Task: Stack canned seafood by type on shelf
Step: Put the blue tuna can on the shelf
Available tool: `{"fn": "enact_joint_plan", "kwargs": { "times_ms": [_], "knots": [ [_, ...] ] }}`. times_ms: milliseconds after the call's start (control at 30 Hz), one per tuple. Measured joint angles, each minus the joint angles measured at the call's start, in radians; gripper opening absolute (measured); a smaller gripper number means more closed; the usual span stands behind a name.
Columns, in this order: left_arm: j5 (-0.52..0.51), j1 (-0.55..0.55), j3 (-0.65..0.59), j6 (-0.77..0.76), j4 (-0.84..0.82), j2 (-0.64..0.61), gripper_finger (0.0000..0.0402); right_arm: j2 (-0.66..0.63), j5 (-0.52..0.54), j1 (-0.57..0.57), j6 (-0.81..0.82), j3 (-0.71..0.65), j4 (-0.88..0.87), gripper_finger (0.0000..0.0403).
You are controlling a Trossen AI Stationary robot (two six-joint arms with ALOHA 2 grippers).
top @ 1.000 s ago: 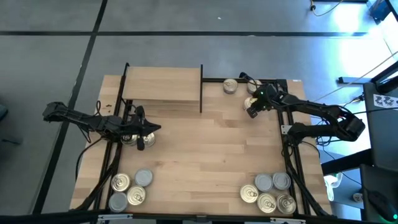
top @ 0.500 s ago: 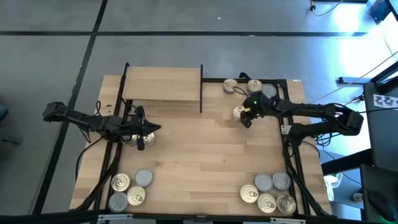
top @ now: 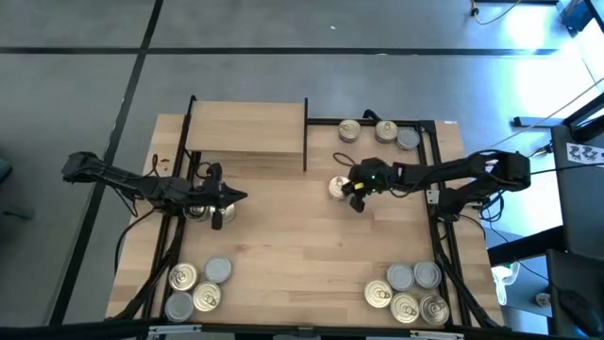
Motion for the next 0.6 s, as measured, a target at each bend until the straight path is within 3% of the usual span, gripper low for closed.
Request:
{"fn": "enact_joint_plan", "kwargs": {
  "times_ms": [367, 600],
  "knots": [
    [0.000, 0.000, 0.000, -0.036, 0.219, 0.221, 0.0008, 0.147, 0.046, 0.122, -0.003, 0.114, 0.028, 0.0021],
    [0.000, 0.000, 0.061, -0.038, 0.243, 0.378, 0.0008, 0.233, 0.059, 0.187, -0.031, 0.211, 0.021, 0.0021]
  ]
}}
